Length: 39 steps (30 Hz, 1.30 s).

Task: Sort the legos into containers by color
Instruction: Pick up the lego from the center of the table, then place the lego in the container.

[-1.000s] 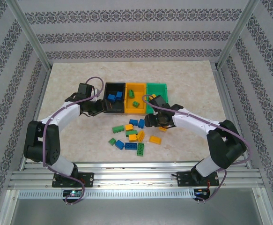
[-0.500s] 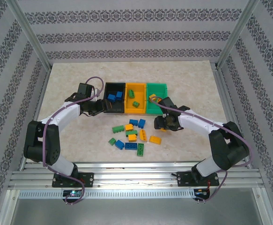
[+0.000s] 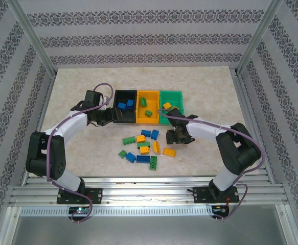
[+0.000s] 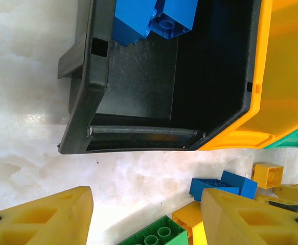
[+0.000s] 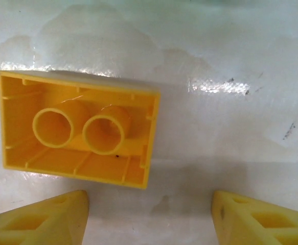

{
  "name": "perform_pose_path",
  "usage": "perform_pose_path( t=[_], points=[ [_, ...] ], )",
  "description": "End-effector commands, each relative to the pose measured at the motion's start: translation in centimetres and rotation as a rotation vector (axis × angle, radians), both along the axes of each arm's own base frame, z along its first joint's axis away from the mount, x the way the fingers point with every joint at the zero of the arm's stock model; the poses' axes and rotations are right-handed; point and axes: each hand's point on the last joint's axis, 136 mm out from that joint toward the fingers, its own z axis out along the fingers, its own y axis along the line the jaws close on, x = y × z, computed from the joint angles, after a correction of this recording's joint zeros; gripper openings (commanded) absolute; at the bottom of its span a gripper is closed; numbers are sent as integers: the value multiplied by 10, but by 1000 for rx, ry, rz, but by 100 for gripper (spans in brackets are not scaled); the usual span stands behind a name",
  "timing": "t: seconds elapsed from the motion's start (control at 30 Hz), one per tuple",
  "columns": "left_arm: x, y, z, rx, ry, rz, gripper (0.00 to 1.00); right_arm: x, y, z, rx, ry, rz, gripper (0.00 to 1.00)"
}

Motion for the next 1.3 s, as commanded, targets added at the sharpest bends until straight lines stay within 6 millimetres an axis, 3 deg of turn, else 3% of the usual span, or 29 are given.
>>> perform_pose_path(
  t=[0.0,0.3,0.43,0.67,0.83,0.97,1.07,1.27],
  points=[
    [6,3,4,-18,-23,12,58,5,3,1,-21,-7,17,65],
    [7,1,5,-25,-20,6,58,38,25,7,21,-52,39,64],
    [4,4,8,-10,-31,9,58,40,26,1,7,-36,48,61],
    [5,3,5,-15,-26,8,58,41,27,0,8,-42,54,37],
    [6,2,8,-21,-30,6,58,43,34,22,30,-82,72,31],
    [6,1,7,-23,-27,8,58,55,40,57,88,-170,76,29],
    [5,0,5,-41,-25,9,58,72,39,79,128,-223,65,29],
    [1,-5,3,-69,-12,8,58,124,28,97,150,-291,14,36]
  ],
)
